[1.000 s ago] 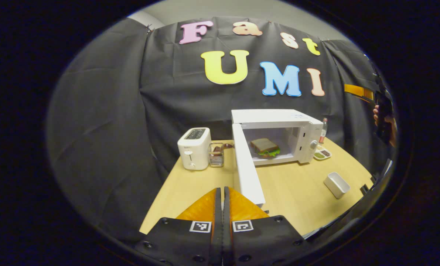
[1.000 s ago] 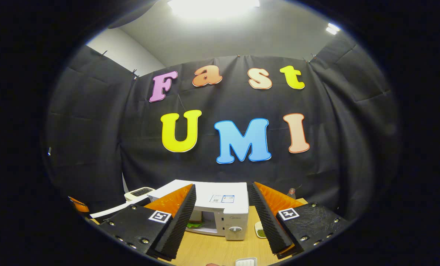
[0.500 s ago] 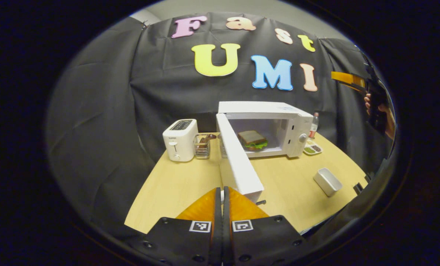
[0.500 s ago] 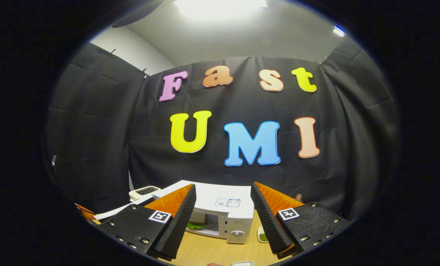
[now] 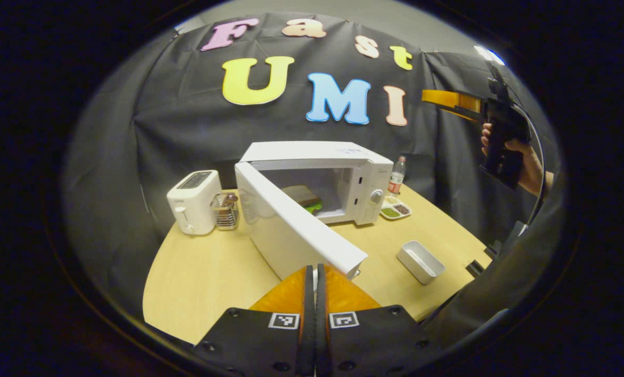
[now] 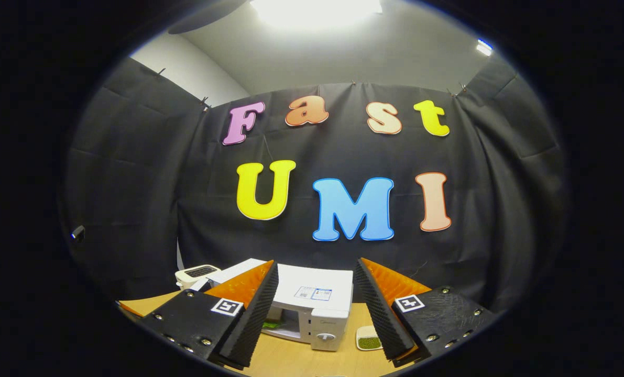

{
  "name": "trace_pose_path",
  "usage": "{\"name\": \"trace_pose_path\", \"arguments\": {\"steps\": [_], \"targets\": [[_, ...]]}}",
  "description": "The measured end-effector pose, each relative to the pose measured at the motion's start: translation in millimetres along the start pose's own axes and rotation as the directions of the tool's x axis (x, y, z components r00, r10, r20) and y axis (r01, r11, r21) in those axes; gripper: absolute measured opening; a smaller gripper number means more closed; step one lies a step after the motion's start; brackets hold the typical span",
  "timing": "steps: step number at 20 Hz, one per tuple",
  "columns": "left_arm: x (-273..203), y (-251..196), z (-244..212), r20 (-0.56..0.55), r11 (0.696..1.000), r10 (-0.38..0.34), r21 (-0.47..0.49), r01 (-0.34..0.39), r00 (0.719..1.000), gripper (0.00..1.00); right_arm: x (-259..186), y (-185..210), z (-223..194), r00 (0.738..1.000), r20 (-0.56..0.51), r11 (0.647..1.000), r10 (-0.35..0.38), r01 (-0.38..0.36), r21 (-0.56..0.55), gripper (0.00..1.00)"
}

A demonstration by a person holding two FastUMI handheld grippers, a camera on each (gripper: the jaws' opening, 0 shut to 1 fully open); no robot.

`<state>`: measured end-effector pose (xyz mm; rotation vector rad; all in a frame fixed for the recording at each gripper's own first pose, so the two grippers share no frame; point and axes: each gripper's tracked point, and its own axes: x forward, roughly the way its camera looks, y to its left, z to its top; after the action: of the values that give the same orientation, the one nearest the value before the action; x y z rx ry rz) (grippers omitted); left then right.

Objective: Open the microwave oven with the left hand, put the food in, and close the microwave oven.

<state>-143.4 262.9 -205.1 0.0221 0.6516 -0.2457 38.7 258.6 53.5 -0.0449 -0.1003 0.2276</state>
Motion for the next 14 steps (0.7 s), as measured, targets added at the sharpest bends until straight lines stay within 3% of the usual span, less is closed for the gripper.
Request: {"name": "trace_pose_path", "arguments": {"steps": [1,2,9,14], "targets": [[6,-4,4,-0.002,1.000,-0.011,0.002,0.011,1.000,0.10,-1,-4,-1,1.000,-0.003,1.000,-0.011,0.011,0.006,0.89],[13,-11,8,-0.002,1.000,-0.028,-0.002,0.028,1.000,0.07,-1,-8,-1,1.000,-0.005,1.000,-0.023,0.023,0.014,0.89],[66,-61,34,0.028,0.983,-0.173,-0.062,0.174,0.985,0.07,-11,-44,-8,0.993,-0.038,0.993,-0.114,0.115,0.011,0.90],[100,-75,60,0.052,0.973,-0.226,-0.031,0.228,0.973,0.07,-20,-66,-2,0.985,-0.032,0.986,-0.167,0.167,-0.004,0.90]]}}
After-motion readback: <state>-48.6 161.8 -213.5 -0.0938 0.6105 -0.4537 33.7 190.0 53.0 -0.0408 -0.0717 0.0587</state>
